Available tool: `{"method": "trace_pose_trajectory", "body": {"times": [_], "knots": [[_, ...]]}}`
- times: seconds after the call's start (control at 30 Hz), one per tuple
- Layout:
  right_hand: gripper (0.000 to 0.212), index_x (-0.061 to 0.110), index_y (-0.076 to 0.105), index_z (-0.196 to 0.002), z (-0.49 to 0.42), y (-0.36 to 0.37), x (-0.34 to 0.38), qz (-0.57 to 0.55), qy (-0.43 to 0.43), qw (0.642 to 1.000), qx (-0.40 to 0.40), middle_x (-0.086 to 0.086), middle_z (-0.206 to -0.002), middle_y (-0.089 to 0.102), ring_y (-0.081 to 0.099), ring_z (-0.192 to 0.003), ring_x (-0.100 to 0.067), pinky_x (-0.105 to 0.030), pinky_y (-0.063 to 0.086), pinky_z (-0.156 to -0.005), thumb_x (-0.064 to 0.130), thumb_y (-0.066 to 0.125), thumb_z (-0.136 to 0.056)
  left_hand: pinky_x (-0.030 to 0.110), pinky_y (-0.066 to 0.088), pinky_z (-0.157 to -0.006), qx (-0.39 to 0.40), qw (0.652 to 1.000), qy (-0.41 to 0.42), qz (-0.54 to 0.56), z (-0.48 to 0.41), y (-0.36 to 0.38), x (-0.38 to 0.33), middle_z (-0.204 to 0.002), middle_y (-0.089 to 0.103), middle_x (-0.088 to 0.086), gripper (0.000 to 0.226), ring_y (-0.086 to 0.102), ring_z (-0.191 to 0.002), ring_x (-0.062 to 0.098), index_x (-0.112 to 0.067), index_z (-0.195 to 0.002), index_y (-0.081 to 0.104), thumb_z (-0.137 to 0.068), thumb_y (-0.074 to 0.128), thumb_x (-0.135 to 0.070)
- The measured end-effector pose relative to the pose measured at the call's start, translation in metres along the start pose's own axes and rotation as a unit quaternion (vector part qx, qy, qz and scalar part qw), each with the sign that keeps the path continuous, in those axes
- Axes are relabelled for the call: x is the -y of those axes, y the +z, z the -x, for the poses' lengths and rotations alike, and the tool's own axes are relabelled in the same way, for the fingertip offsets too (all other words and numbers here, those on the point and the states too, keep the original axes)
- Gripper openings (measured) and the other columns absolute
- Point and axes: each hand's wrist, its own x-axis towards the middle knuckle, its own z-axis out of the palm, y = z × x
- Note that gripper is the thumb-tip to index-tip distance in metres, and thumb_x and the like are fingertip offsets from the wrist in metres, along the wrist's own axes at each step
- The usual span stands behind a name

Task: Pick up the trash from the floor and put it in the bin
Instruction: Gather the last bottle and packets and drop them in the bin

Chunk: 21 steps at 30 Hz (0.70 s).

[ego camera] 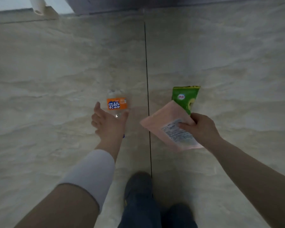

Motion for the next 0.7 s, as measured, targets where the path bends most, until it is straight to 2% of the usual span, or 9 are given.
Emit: {"method": "trace_pose_trajectory", "body": {"times": [0.07, 0.17, 0.27, 0.33, 0.4, 0.57, 0.63, 0.7], "knots": [[0.019, 0.013, 0.067, -0.085, -0.011, 0.008, -0.002, 0.028, -0.019, 0.999, -0.009, -0.004, -0.076, 0.062, 0.056, -0.072, -0.022, -0.028, 0.036, -0.06, 0.03, 0.072, -0.077, 0.044, 0.031, -0.105, 0.01, 0.999, -0.038, 0.016, -0.013, 0.018, 0.008, -0.141, 0.034, 0.018, 0.092, 0.031, -0.132, 0.034, -0.014, -0.14, 0.022, -0.069, 0.075, -0.037], [0.026, 0.012, 0.067, -0.095, -0.025, 0.022, -0.004, 0.046, -0.045, 0.998, -0.007, -0.002, -0.08, 0.061, 0.055, -0.075, -0.019, -0.027, 0.037, -0.066, 0.03, 0.072, -0.076, 0.041, 0.036, -0.102, 0.03, 0.999, -0.025, -0.005, -0.024, 0.035, 0.022, -0.13, 0.049, 0.022, 0.073, 0.045, -0.122, 0.039, -0.002, -0.127, 0.035, -0.072, 0.072, -0.031], [0.03, 0.013, 0.064, -0.1, -0.019, 0.03, 0.002, 0.055, -0.055, 0.997, -0.007, 0.0, -0.085, 0.06, 0.054, -0.078, -0.018, -0.027, 0.037, -0.067, 0.029, 0.072, -0.076, 0.042, 0.042, -0.1, 0.035, 0.998, -0.054, 0.024, -0.024, 0.029, 0.033, -0.125, 0.054, 0.023, 0.064, 0.051, -0.117, 0.04, -0.001, -0.121, 0.039, -0.073, 0.07, -0.03], [0.032, 0.012, 0.064, -0.103, -0.005, 0.028, 0.013, 0.066, -0.047, 0.997, -0.01, -0.005, -0.091, 0.065, 0.057, -0.082, -0.022, -0.027, 0.038, -0.069, 0.029, 0.072, -0.077, 0.042, 0.044, -0.099, 0.056, 0.995, -0.076, 0.045, -0.013, 0.009, 0.035, -0.123, 0.056, 0.021, 0.066, 0.053, -0.115, 0.038, -0.003, -0.123, 0.039, -0.073, 0.071, -0.032], [0.032, 0.011, 0.065, -0.104, 0.015, 0.019, 0.03, 0.077, -0.033, 0.996, -0.004, -0.011, -0.099, 0.069, 0.062, -0.09, -0.026, -0.027, 0.038, -0.07, 0.029, 0.071, -0.078, 0.036, 0.044, -0.097, 0.072, 0.992, -0.082, 0.057, 0.005, -0.018, 0.036, -0.121, 0.059, 0.019, 0.067, 0.055, -0.113, 0.035, -0.005, -0.124, 0.039, -0.073, 0.072, -0.033], [0.032, 0.013, 0.063, -0.106, 0.087, -0.01, 0.083, 0.122, -0.025, 0.992, 0.036, -0.008, -0.101, 0.069, 0.053, -0.078, -0.019, -0.027, 0.038, -0.069, 0.03, 0.068, -0.08, 0.032, 0.044, -0.081, 0.159, 0.97, -0.135, 0.125, 0.063, -0.104, 0.034, -0.126, 0.055, 0.015, 0.074, 0.056, -0.105, 0.028, -0.009, -0.131, 0.035, -0.074, 0.074, -0.034], [0.033, 0.012, 0.061, -0.106, 0.127, -0.023, 0.107, 0.144, -0.031, 0.988, 0.043, -0.006, -0.097, 0.066, 0.053, -0.078, -0.019, -0.027, 0.039, -0.069, 0.031, 0.068, -0.079, 0.037, 0.047, -0.093, 0.172, 0.959, -0.154, 0.161, 0.092, -0.149, 0.032, -0.13, 0.052, 0.015, 0.075, 0.056, -0.111, 0.03, -0.009, -0.134, 0.035, -0.073, 0.074, -0.032], [0.035, 0.011, 0.061, -0.106, 0.167, -0.034, 0.132, 0.159, -0.04, 0.985, 0.052, -0.004, -0.093, 0.062, 0.053, -0.078, -0.019, -0.027, 0.038, -0.068, 0.032, 0.068, -0.079, 0.043, 0.044, -0.102, 0.165, 0.957, -0.155, 0.18, 0.12, -0.193, 0.032, -0.133, 0.05, 0.017, 0.077, 0.053, -0.117, 0.032, -0.008, -0.136, 0.034, -0.075, 0.073, -0.034]]}}
